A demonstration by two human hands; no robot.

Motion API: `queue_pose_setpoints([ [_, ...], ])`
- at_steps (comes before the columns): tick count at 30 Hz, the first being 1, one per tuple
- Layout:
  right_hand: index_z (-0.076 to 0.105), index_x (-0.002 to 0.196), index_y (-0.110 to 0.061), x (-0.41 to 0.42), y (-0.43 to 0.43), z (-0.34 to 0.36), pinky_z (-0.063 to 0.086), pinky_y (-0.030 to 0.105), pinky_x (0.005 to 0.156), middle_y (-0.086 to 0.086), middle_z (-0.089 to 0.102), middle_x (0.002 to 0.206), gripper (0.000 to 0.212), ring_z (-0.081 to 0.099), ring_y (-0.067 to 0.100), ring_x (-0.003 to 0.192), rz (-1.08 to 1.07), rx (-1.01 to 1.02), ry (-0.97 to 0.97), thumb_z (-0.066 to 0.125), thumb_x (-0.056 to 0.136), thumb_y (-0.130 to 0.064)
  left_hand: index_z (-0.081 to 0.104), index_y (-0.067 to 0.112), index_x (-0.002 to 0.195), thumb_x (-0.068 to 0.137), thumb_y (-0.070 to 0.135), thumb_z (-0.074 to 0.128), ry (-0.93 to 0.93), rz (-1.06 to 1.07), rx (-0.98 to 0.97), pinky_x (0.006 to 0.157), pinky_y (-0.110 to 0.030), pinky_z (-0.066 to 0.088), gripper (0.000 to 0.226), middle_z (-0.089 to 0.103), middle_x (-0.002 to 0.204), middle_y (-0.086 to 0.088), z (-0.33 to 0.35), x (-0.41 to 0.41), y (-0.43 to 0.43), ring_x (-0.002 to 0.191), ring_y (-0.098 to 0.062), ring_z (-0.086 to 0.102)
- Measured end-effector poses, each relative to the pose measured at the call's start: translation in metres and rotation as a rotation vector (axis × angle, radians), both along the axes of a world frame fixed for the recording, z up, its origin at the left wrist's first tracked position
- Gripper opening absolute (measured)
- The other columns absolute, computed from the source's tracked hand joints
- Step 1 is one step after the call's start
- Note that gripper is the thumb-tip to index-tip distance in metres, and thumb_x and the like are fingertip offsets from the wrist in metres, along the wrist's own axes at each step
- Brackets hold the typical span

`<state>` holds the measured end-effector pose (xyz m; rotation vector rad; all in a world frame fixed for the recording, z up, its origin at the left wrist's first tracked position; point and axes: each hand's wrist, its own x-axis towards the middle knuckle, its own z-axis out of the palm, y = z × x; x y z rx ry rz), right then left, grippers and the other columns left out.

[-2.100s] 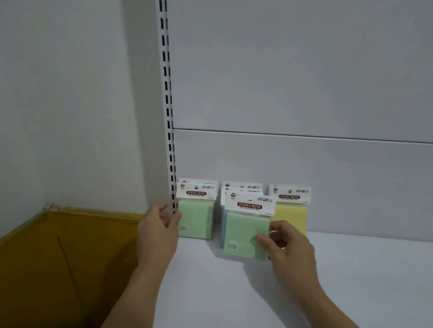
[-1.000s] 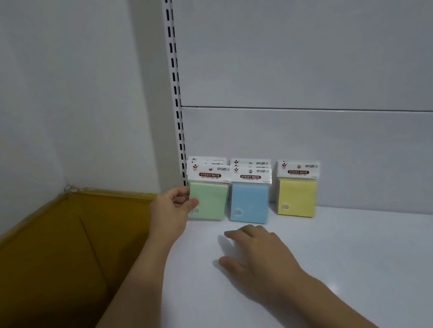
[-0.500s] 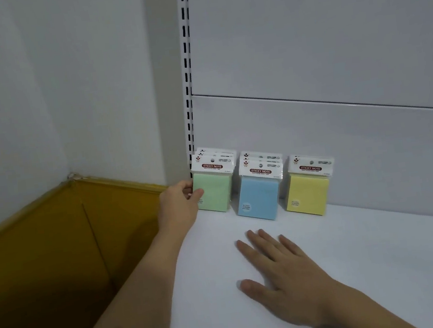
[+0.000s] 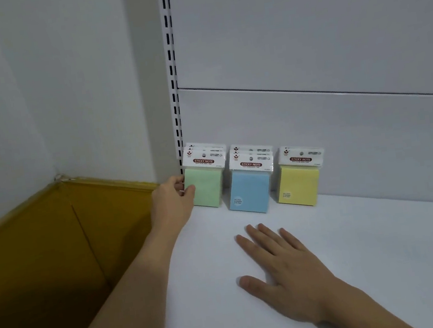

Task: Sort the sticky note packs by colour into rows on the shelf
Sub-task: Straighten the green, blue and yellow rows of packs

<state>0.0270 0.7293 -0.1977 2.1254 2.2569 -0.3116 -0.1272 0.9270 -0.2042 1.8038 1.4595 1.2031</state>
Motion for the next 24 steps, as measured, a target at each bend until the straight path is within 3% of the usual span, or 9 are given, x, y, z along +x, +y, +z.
queue_pose_setpoints([
  [3,-0.013,0.147,-0.046,0.001,0.000,-0.001,-0.008,0.037,0.121,-0.020,-0.021,0.155,0.077,-0.024,0.001,0.142,0.004,0.002,-0.005,0.001,0.078,-0.078,0.058,0.010,0.117,0.083,0.017,0.067,-0.009,0.007,0.002,0.080,-0.029,0.049,0.036,0.066,0.107,-0.006,0.002,0.000,-0.004,0.093,-0.019,0.061],
  [8,-0.005,0.150,-0.041,0.003,-0.002,0.001,-0.007,0.036,0.120,-0.014,-0.013,0.159,0.077,-0.017,0.004,0.145,-0.018,0.015,0.044,0.013,0.084,-0.077,0.055,0.013,0.118,0.083,0.022,0.068,0.112,0.008,0.176,0.089,-0.032,0.046,0.038,0.053,0.119,-0.005,0.021,0.005,-0.027,0.109,-0.020,0.050],
  [12,0.007,0.152,-0.035,0.021,-0.003,0.017,0.000,0.035,0.121,-0.008,0.000,0.162,0.094,-0.004,0.011,0.148,-0.185,0.171,0.072,0.009,0.071,-0.083,0.058,0.018,0.114,0.085,0.030,0.065,0.289,-0.199,0.361,0.093,-0.033,0.043,0.032,0.055,0.118,0.001,0.037,0.021,-0.055,0.111,-0.018,0.047],
  [16,0.013,0.152,-0.030,0.062,-0.011,0.044,0.005,0.037,0.120,-0.003,0.005,0.162,0.077,0.004,0.017,0.149,-0.342,0.327,0.043,0.036,0.088,-0.068,0.060,0.022,0.111,0.086,0.038,0.062,0.439,-0.388,0.460,0.092,-0.031,0.040,0.030,0.058,0.114,0.005,0.051,0.047,-0.072,0.109,-0.017,0.048],
  [24,0.008,0.153,-0.031,0.148,-0.056,0.086,0.001,0.049,0.120,0.000,0.003,0.162,0.078,0.002,0.023,0.149,-0.587,0.370,-0.062,0.036,0.090,-0.066,0.047,0.030,0.130,0.087,0.054,0.053,0.627,-0.623,0.490,0.105,-0.034,0.032,0.050,0.049,0.135,0.009,0.086,0.132,-0.109,0.126,-0.016,0.040],
])
